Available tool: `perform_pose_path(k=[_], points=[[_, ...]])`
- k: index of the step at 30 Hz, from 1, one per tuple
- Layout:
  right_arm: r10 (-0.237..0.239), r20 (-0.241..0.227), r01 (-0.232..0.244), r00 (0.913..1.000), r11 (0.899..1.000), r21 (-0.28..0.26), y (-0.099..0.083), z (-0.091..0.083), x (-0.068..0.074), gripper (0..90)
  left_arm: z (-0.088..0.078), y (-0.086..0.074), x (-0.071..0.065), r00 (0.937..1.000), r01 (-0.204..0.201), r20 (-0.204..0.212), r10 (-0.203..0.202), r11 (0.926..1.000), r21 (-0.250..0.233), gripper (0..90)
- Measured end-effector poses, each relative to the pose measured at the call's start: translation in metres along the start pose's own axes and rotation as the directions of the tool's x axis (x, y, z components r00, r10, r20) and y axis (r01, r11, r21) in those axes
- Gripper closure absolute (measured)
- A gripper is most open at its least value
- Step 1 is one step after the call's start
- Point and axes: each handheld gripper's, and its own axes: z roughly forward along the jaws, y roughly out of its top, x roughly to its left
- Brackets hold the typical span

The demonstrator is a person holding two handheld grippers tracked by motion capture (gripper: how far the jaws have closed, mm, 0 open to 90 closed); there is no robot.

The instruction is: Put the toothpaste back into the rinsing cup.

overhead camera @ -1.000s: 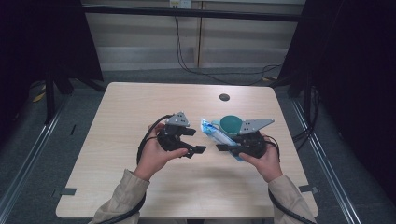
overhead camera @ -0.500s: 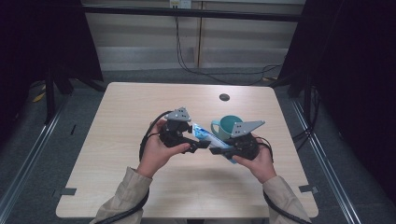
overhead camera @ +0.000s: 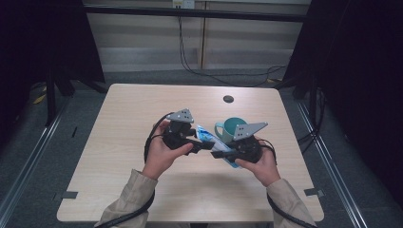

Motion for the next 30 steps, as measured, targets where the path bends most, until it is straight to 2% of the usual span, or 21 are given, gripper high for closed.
perform_pose_path(k=[9, 11, 18, 24, 25, 28, 30], points=[[-0.008, -0.007, 0.008, 0.9999, 1.0, -0.001, 0.0, 0.002, 0.001, 70.3, -0.002, 0.004, -0.005, 1.0, -0.004, 0.002, 0.004, 0.9998, 0.02, 62.9], [-0.014, -0.004, 0.014, 0.9999, 1.0, -0.001, 0.0, 0.002, 0.001, 68.6, -0.001, 0.006, -0.01, 0.9995, -0.027, -0.016, 0.028, 0.9991, 0.032, 66.7], [-0.017, -0.003, 0.017, 0.9999, 1.0, -0.003, 0.001, 0.002, 0.003, 64.7, -0.001, 0.01, -0.014, 0.9992, -0.034, -0.018, 0.035, 0.999, 0.03, 71.1], [-0.007, -0.006, 0.007, 1.0, 1.0, -0.011, 0.003, 0.002, 0.004, 55.8, -0.002, 0.013, -0.015, 0.9992, -0.032, -0.021, 0.033, 0.9988, 0.036, 74.4], [-0.001, -0.002, 0.001, 1.0, 1.0, -0.03, 0.004, -0.001, 0.003, 50.3, -0.001, 0.013, -0.016, 0.9989, -0.038, -0.026, 0.039, 0.9984, 0.043, 75.2], [0.006, 0.006, -0.006, 1.0, 0.999, -0.04, 0.005, -0.002, 0.003, 47.5, -0.001, 0.011, -0.015, 0.9991, -0.034, -0.023, 0.035, 0.9985, 0.044, 75.8], [-0.001, 0.007, 0.001, 1.0, 0.999, -0.032, 0.006, -0.003, 0.003, 46.8, -0.002, 0.011, -0.014, 0.9995, -0.026, -0.018, 0.026, 0.9993, 0.028, 75.9]])
